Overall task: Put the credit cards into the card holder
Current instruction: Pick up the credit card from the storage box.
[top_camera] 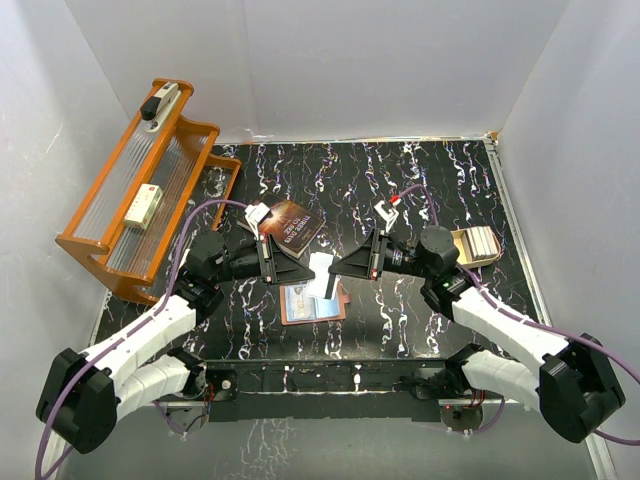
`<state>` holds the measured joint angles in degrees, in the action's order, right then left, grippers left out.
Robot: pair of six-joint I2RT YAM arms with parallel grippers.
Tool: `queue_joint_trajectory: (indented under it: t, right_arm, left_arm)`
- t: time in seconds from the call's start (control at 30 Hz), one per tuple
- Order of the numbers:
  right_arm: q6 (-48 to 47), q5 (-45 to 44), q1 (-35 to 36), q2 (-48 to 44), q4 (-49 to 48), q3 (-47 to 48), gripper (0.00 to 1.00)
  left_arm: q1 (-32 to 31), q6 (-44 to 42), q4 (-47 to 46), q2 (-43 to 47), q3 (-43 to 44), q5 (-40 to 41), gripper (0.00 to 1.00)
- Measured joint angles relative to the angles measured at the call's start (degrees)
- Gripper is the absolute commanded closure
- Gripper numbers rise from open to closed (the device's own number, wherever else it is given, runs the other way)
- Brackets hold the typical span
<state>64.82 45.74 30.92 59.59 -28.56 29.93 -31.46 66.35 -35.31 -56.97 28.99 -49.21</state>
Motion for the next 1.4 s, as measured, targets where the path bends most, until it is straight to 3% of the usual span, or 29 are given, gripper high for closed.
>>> queue_joint_trajectory:
  t: [0.47, 1.2, 1.4]
  right_arm:
    - [-10.43, 4.90, -1.81, -0.74, 9.57, 2.99, 1.00]
    - [-13.99, 9.70, -6.29, -2.01, 13.55, 4.15, 1.00]
    - [-15.98, 8.37, -6.67, -2.01, 17.09, 4.50, 1.00]
  left_arm:
    - [-0.44, -2.23, 3.50, 0.72, 0.02, 1.42, 1.00]
    - [0.24, -1.77, 4.63, 3.61, 0.15, 1.88, 1.00]
    - [0.22, -8.09, 15.32, 3.61, 2.95, 4.83, 1.00]
